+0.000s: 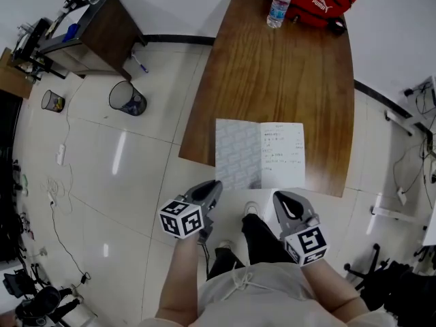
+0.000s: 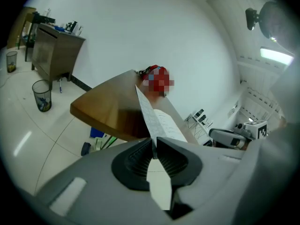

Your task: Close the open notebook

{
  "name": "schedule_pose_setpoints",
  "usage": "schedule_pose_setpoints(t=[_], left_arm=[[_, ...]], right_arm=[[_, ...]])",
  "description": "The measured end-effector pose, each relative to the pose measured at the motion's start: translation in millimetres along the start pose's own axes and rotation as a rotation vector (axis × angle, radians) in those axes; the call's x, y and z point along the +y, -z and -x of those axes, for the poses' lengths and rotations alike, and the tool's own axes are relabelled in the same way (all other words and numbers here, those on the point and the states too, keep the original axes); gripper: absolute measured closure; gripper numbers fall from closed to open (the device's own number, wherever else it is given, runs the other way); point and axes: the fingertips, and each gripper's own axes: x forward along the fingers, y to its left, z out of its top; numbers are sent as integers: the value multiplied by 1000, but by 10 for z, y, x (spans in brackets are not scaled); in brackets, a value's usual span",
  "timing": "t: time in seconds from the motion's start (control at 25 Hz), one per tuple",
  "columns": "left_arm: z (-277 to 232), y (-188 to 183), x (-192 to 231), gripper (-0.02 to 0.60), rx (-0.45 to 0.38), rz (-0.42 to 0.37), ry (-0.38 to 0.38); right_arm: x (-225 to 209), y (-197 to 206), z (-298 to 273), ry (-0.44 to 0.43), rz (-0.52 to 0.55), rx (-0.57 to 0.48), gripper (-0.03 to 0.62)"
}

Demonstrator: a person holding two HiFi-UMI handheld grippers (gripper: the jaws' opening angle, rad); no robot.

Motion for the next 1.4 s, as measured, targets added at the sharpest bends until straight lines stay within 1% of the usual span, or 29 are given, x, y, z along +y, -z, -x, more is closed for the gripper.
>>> schedule_pose_setpoints(t=[0.16,0.28,0.36,0.44,0.52,0.6,0.64,0.8,0.84,0.92,1.0,1.08,1.16,1.24,1.4], left_arm=[[105,-251,-348,552,-12,-99,31],[139,-369,-689,552,-7,-170,81],[94,-411,-929,552,11,-224,119],[2,-414,-1130,552,47,-289,144],[-118,-349,-1292,552,99,-356,158],[-286,-252,-1435,552,150,-401,179],[-382,-206,-1498,552,171,-407,197],[-788,-4,-1653,552,254,-394,266],[-890,74,-1674,552,293,-408,276],[-1087,263,-1693,552,395,-466,284],[-1245,471,-1668,551,510,-546,276],[-1343,640,-1610,551,585,-597,262],[-1411,732,-1559,551,603,-590,256],[-1472,785,-1522,547,596,-553,253],[-1556,891,-1435,514,576,-502,224]], right_arm=[[-26,-109,135,28,-1,-39,592],[-27,-147,271,55,-7,-67,592],[-72,-173,383,82,-18,-89,592],[-137,-184,494,114,-48,-113,592],[-200,-146,604,144,-79,-122,592],[-293,-99,709,175,-98,-120,592],[-349,-80,756,190,-107,-120,592],[-566,39,890,245,-137,-111,592],[-610,84,912,254,-146,-102,592],[-689,165,937,267,-165,-90,592],[-750,237,940,272,-186,-77,592],[-798,304,923,271,-201,-66,592],[-867,360,898,271,-210,-58,592],[-965,406,876,275,-216,-49,592],[-1097,483,860,286,-223,-36,592]])
